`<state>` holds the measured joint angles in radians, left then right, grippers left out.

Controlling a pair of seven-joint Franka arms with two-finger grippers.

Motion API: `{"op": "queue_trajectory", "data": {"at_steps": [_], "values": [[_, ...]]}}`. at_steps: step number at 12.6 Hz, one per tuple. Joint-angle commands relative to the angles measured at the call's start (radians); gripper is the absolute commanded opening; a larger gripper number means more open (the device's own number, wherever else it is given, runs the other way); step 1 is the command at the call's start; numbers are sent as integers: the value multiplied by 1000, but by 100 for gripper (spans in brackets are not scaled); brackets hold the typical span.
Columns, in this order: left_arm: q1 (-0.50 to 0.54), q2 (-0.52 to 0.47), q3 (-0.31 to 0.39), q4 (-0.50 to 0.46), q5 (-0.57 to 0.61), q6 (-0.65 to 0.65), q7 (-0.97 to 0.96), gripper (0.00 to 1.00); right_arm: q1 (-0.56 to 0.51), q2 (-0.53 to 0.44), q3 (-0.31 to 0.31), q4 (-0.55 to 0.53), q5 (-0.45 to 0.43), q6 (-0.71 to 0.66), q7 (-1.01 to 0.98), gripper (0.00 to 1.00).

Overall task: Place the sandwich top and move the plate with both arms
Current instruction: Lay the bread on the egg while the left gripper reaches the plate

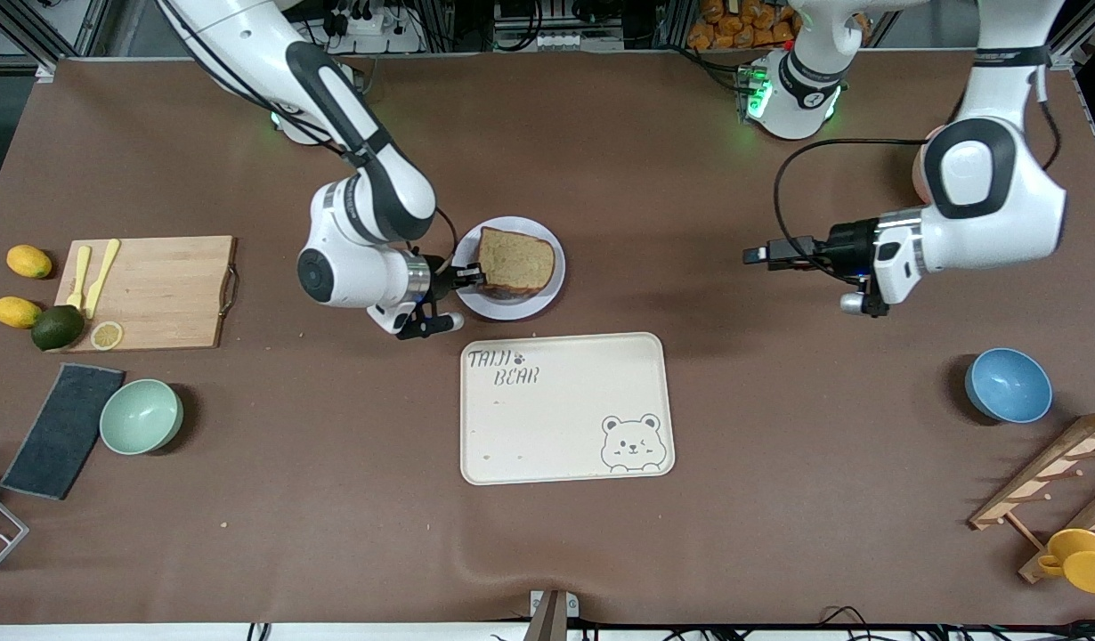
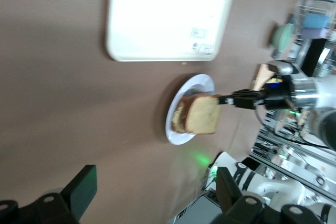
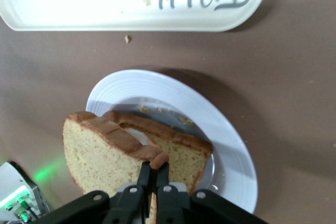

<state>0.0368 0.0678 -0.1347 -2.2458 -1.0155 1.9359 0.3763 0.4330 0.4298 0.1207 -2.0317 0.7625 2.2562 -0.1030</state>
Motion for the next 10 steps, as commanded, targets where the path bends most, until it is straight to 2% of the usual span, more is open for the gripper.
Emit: {"op": "queue_trajectory", "data": {"at_steps": [1, 3, 4, 6, 7, 10], "values": [[-9, 27, -35, -67, -156, 60, 201, 100, -6, -33, -6, -42, 26, 8, -21, 0], [-12, 76, -58, -106, -297, 72, 385, 100, -8, -22, -7, -54, 28, 17, -32, 0], [-12, 99, -80, -116, -360, 77, 441, 100, -11, -22, -12, -55, 28, 13, -32, 9], [-12, 147, -135, -132, -463, 127, 516, 100, -39, -19, -13, -53, 26, 5, -23, 88], [-14, 179, -158, -132, -506, 144, 547, 100, -39, -20, -13, -51, 26, -4, -20, 100], [-35, 254, -200, -126, -647, 189, 664, 100, -42, -34, -16, -42, 26, -24, -14, 100]]}}
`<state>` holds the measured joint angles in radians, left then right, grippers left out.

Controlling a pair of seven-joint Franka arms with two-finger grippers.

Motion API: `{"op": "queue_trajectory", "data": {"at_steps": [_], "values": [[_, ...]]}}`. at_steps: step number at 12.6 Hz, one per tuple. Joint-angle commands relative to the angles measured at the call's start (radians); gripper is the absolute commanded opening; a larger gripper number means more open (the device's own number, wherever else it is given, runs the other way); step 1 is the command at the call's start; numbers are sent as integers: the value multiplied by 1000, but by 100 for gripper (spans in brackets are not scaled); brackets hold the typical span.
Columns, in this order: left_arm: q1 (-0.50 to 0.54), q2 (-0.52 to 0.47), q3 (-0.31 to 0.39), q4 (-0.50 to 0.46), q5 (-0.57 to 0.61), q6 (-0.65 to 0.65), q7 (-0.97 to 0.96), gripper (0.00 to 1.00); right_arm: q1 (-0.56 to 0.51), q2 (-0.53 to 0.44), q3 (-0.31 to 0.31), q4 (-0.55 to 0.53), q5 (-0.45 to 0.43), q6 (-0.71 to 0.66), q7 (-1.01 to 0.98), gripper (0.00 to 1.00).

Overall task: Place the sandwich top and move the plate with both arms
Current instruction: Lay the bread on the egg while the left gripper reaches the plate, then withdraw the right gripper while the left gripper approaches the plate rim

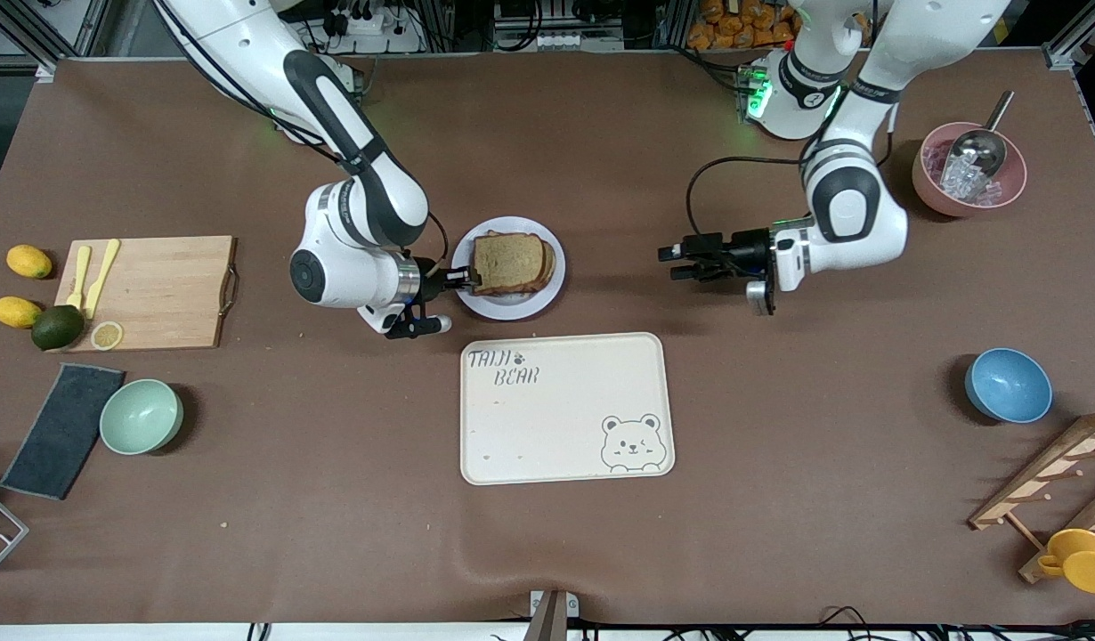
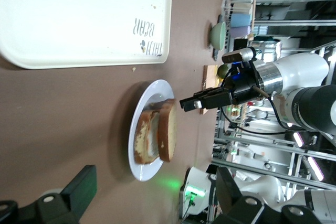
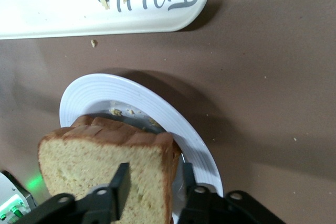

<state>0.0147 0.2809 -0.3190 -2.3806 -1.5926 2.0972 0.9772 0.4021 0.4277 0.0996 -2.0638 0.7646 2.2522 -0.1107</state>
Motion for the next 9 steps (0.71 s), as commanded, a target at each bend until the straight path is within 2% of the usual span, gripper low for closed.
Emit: {"op": "queue_trajectory", "data": {"at_steps": [1, 3, 5, 7, 9], "values": [[-21, 59, -17, 11, -84, 33, 87, 100, -31, -37, -4, 7, 15, -40, -6, 100], [-28, 78, -17, 12, -107, 35, 97, 100, -103, -37, -20, 78, 5, -191, -4, 100], [-41, 119, -17, 20, -148, 52, 145, 100, -172, -38, -35, 114, -20, -221, -6, 100], [-70, 165, -15, 38, -205, 52, 207, 100, -236, -35, -40, 189, -157, -314, -3, 100], [-78, 194, -17, 46, -220, 53, 232, 100, -340, -34, -41, 269, -185, -409, 3, 100]]}}
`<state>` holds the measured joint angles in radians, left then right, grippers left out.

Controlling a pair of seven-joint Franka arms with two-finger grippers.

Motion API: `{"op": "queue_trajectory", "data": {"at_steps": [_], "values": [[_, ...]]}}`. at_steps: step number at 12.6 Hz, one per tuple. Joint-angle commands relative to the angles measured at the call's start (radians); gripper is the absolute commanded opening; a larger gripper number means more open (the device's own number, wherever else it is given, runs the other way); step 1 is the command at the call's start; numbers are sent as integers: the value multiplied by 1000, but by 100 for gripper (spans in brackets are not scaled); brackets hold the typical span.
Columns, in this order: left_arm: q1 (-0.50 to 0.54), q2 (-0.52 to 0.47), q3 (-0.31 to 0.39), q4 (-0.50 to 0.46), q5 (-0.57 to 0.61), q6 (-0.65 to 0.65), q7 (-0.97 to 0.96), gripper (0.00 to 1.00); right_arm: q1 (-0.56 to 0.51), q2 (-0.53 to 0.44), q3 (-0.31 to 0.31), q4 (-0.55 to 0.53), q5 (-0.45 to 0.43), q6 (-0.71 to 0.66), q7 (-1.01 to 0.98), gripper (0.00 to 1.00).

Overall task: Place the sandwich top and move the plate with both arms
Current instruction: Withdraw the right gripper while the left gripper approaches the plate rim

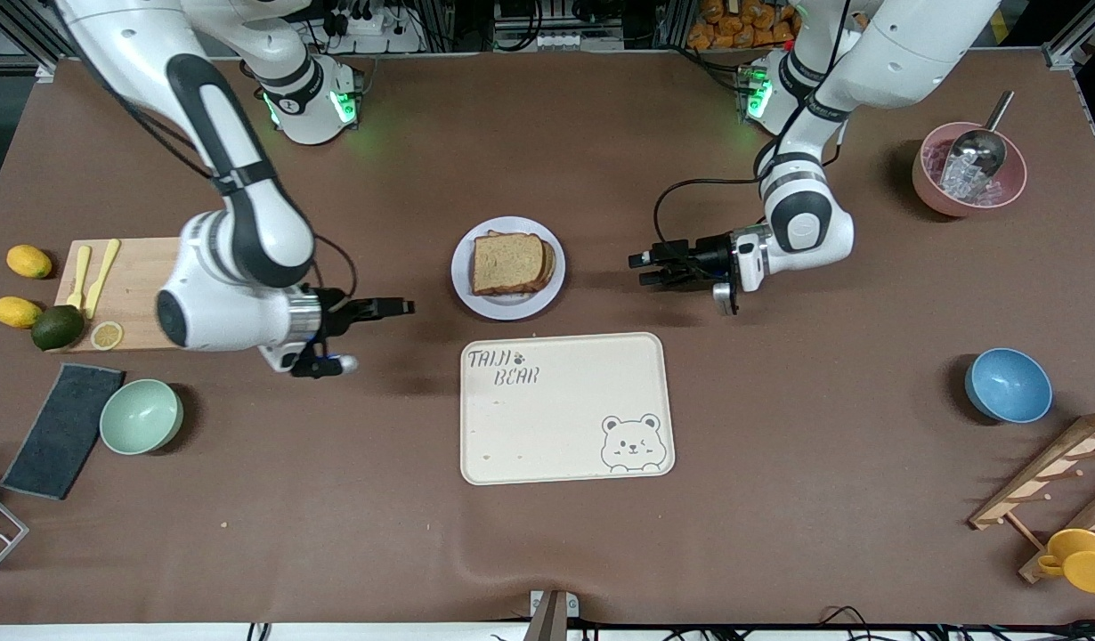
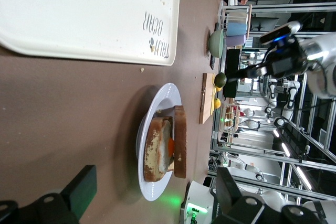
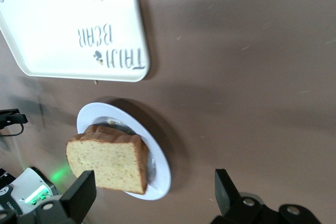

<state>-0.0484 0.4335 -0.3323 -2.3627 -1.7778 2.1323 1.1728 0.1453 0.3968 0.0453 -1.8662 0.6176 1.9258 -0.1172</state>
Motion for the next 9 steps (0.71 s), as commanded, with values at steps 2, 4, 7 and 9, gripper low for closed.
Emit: {"op": "queue_trajectory", "data": {"at_steps": [2, 4, 7, 9], "values": [[-40, 40, -4, 20, -35, 18, 37, 100, -156, -3, 13, 160, -141, -149, 8, 100], [-45, 31, -4, 13, -35, 18, 47, 100, -213, -4, 15, 221, -249, -171, -1, 100], [-53, 31, -7, 10, -35, 18, 57, 100, -280, -7, 15, 304, -361, -231, -24, 100], [-59, 33, -11, -3, -35, 18, 80, 97, -361, -3, 16, 347, -392, -240, -149, 100]]}}
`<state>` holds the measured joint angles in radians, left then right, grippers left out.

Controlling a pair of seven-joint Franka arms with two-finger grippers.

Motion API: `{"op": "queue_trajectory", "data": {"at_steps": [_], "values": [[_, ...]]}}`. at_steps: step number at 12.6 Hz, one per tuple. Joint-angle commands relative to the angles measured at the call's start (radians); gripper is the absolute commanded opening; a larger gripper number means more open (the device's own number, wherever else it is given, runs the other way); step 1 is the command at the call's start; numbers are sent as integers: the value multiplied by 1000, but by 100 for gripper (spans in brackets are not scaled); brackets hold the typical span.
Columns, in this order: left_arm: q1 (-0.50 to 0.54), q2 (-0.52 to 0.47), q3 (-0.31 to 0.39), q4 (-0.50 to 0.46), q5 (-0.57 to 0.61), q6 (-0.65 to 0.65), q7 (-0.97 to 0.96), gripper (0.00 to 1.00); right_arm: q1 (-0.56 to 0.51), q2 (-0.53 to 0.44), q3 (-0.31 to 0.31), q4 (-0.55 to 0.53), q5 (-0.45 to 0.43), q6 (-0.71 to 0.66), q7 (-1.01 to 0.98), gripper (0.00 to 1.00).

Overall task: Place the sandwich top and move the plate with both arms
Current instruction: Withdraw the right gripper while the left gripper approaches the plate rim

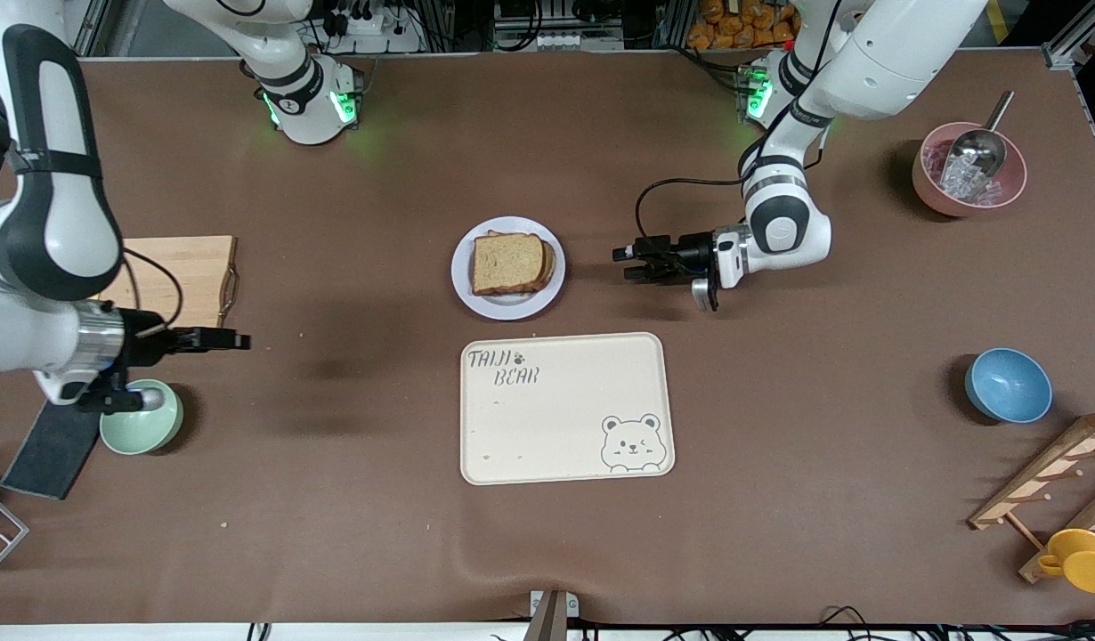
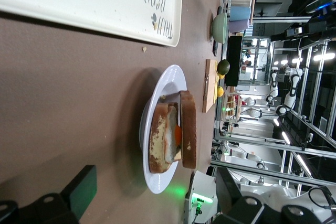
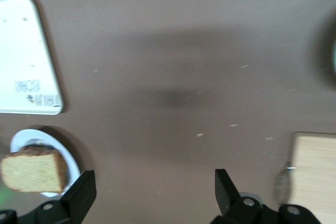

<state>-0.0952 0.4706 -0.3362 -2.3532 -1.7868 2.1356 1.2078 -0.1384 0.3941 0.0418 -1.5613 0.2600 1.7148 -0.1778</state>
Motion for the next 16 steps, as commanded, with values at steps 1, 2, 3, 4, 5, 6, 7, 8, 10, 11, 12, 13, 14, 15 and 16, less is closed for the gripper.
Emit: {"op": "queue_trajectory", "data": {"at_steps": [1, 2, 3, 4, 5, 6, 7, 8, 10, 11, 12, 13, 14, 15, 16], "values": [[-17, 0, -7, -14, -26, 15, 59, 93, -110, 0, 20, 59, -36, -27, -132, 100], [-29, 5, -9, -14, -26, 15, 67, 89, -121, -3, 18, 90, -53, -32, -161, 100], [-46, 13, -7, -14, -28, 15, 67, 85, -116, -5, 20, 137, -103, -70, -164, 100], [-54, 23, -7, -11, -28, 17, 67, 80, -106, -6, 27, 195, -137, -131, -146, 100], [-69, 34, -7, -8, -46, 17, 67, 78, -81, -23, 30, 234, -142, -173, -68, 100], [-98, 36, -7, -8, -84, 18, 70, 74, -25, -64, 27, 240, -157, -184, 27, 100], [-122, 46, -6, -3, -121, 36, 78, 68, 14, -122, 30, 231, -178, -208, 106, 100], [-132, 59, -7, 3, -149, 46, 94, 68, 37, -153, 30, 230, -185, -252, 144, 100], [-135, 100, -7, 21, -183, 46, 153, 65, 42, -211, 30, 209, -185, -268, 146, 100], [-138, 120, -7, 34, -195, 46, 180, 63, 39, -253, 29, 169, -185, -264, 146, 100], [-147, 137, -7, 48, -212, 46, 188, 63, 39, -291, 27, 130, -191, -250, 146, 100], [-159, 148, -7, 60, -229, 49, 190, 63, 37, -323, 26, 104, -202, -216, 144, 100], [-176, 155, -6, 71, -255, 50, 190, 61, 30, -348, 23, 80, -211, -167, 140, 100], [-184, 158, -6, 81, -276, 52, 190, 57, 23, -365, 23, 79, -211, -129, 135, 100], [-192, 160, -7, 91, -293, 58, 188, 57, 25, -373, 23, 86, -211, -132, 135, 100]]}}
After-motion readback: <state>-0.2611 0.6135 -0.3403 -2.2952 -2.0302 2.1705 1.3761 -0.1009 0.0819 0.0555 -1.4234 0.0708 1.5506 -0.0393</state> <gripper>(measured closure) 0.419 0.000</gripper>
